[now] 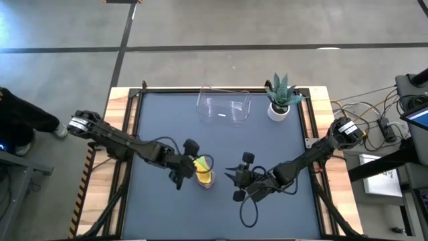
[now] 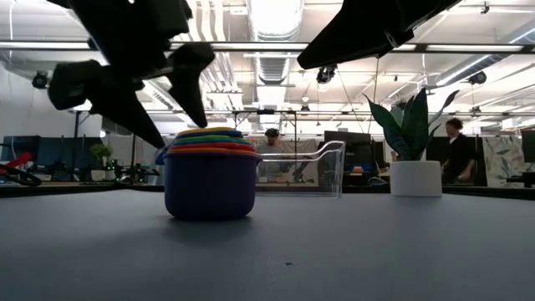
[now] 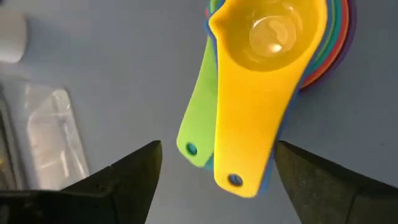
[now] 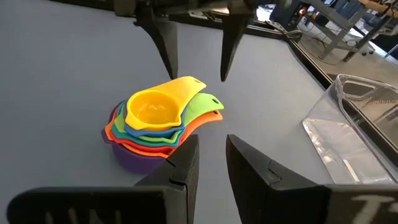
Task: Nest measuring cups in basket
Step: Put the nested measuring cups into the transparent bin
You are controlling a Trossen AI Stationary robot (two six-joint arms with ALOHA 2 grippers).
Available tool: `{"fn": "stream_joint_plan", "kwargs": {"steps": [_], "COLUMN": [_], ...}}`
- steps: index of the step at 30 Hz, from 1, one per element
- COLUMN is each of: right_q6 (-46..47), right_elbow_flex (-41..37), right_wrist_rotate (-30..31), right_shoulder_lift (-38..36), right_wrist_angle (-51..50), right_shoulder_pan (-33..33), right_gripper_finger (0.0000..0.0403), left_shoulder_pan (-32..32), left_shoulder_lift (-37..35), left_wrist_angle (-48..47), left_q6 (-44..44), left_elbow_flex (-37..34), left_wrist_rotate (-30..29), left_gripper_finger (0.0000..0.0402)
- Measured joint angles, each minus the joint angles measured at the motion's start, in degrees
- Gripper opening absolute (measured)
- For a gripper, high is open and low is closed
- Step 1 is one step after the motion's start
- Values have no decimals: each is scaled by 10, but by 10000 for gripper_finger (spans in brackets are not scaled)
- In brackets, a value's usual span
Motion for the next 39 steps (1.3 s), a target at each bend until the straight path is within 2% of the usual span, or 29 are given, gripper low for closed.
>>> {"fn": "stream_joint_plan", "kwargs": {"steps": [9, 20, 28, 39], "right_q6": [-3, 2, 6, 7], "right_elbow_flex": [-1, -1, -1, -3], "right_wrist_rotate": [0, 0, 0, -1], "right_shoulder_lift": [0, 0, 1, 1], "right_wrist_angle": [-7, -15, -17, -17], "right_shoulder_pan": [-1, -4, -9, -14], "right_gripper_finger": [70, 70, 70, 70], "left_shoulder_pan": [42, 42, 42, 56], "left_shoulder_lift": [13, 9, 14, 44], "left_wrist_angle": [14, -4, 49, 70], "left_q6": [81, 93, 172, 221], "left_elbow_flex": [1, 1, 2, 2], "left_wrist_rotate": [60, 60, 60, 61], "left_gripper_finger": [293, 292, 292, 292]}}
